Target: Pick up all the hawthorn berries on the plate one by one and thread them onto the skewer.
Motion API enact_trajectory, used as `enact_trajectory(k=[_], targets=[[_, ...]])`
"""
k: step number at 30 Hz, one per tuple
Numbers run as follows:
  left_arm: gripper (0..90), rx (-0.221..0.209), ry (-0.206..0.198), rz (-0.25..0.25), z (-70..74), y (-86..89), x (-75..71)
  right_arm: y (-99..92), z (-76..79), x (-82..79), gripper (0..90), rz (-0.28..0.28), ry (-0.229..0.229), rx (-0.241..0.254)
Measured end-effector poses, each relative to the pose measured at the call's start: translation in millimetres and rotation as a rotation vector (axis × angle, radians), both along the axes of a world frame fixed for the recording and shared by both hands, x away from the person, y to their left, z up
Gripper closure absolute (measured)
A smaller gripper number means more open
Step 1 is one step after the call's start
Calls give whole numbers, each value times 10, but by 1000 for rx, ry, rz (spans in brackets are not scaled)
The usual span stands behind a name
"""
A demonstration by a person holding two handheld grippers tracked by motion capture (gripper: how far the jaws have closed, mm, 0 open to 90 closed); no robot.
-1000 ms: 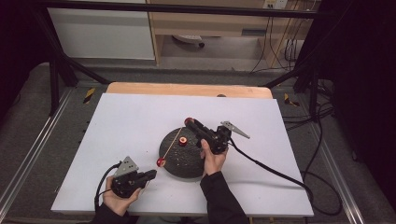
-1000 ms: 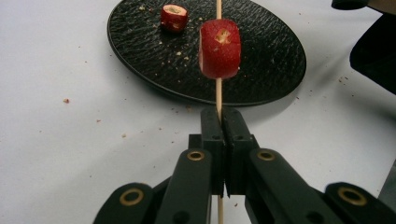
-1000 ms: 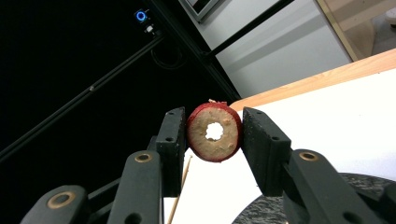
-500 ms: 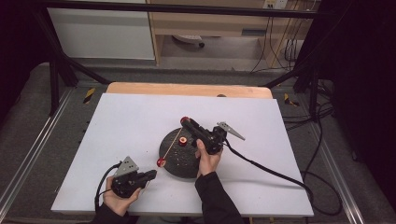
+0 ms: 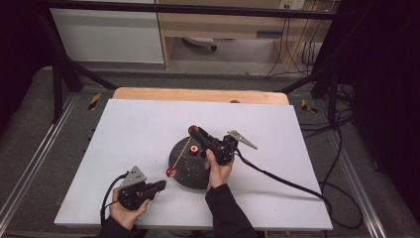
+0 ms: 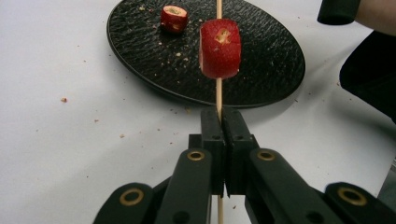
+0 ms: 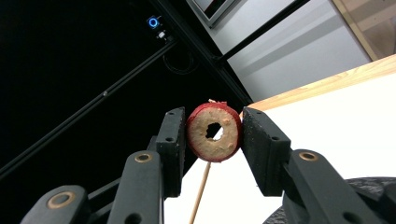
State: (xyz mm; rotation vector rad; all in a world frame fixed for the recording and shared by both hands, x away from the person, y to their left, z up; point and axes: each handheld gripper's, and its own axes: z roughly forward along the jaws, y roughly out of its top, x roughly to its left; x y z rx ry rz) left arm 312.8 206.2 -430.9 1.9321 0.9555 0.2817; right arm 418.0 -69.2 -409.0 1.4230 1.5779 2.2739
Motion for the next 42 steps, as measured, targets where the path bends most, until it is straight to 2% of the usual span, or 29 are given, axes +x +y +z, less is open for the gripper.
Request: enact_trajectory(k=[10,15,18,24,27,34,42], targets=[[885,-39,-4,34,-15,-56,-35,42,-33,-22,614,-6,2,23],[887,-39,-15,46,2,-79,-51,43,-37,-43,615,18,24,24],[887,-36,-9,49,-1,-89,-39,48,-40,-55,616,35,43,25],[887,-27,-1,43,-9,-110,-28,58,-59,-85,617,57,58,5],[887,-18,0,37,-8,-117,-26,53,-58,-87,618,64,54,-23],[888,-15,-8,46,23,-117,5,67,-91,-114,618,132,87,-51],[887,-11,-7,45,28,-154,37,94,-140,-183,618,165,94,-98]])
